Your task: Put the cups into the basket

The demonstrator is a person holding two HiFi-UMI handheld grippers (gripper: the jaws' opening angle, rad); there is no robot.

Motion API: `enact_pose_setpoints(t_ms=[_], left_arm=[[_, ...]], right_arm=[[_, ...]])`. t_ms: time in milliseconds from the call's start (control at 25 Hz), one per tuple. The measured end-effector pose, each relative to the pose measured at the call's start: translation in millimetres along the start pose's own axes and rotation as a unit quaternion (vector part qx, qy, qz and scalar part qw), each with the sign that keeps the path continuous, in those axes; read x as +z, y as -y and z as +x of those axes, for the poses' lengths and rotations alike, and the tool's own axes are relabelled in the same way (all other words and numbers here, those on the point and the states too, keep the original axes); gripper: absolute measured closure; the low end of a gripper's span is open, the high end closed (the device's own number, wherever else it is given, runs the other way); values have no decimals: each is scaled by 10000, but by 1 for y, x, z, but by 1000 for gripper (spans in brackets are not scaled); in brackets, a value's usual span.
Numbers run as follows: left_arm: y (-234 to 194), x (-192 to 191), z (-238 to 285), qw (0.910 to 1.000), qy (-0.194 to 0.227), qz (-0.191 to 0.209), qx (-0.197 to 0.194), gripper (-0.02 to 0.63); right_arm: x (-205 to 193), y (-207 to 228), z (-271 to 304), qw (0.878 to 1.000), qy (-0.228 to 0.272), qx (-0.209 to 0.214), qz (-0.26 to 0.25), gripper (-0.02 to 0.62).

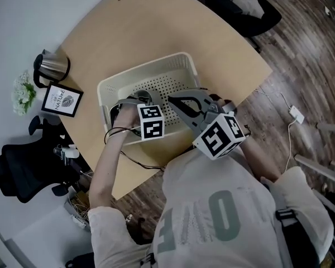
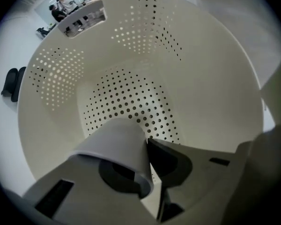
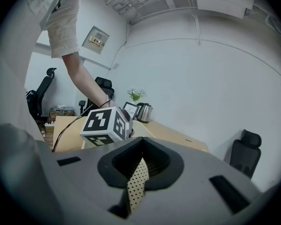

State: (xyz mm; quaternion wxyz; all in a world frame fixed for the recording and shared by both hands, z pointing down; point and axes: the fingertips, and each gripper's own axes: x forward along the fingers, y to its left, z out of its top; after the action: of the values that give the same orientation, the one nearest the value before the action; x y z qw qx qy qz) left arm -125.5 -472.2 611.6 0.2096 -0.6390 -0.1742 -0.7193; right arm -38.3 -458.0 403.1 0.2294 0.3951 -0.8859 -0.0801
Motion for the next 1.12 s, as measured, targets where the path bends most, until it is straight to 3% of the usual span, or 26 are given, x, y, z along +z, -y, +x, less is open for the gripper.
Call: enact_pose_setpoints(t_ms=[280,600,720,840,920,1000,1040,1080,1120], left_arm=[[1,3,1,9992,-204,304,136,543],[-2,7,-30,9988,-151,96,445,535],[-1,9,-60,9972,-83,47,742,535],[-8,7,-106,9895,181,-265,1412,537],[-14,-1,-142,9723,562,-955,2060,574],[-18,-15,-176,9383,995,-1912,2705,595],[-18,-21,-192,9142,1245,-2393,3026,595],[-18,-27,-209,8843,1529,-2839,3377,595],[-17,-32,-225,8470,1850,-3257,3772,595]], right_arm=[[-8,0,-5,9999,-66,-79,82,597],[-5,3,-7,9999,-21,-75,122,597],[-5,-2,-8,10000,39,13,50,597],[-1,-7,-7,9999,97,91,-19,597],[4,-9,-5,9998,145,114,-30,597],[10,-8,-3,9996,199,193,-37,597],[13,-7,-2,9994,226,238,-62,597],[16,-7,-1,9992,262,272,-105,597],[20,-7,-1,9990,310,294,-158,597]])
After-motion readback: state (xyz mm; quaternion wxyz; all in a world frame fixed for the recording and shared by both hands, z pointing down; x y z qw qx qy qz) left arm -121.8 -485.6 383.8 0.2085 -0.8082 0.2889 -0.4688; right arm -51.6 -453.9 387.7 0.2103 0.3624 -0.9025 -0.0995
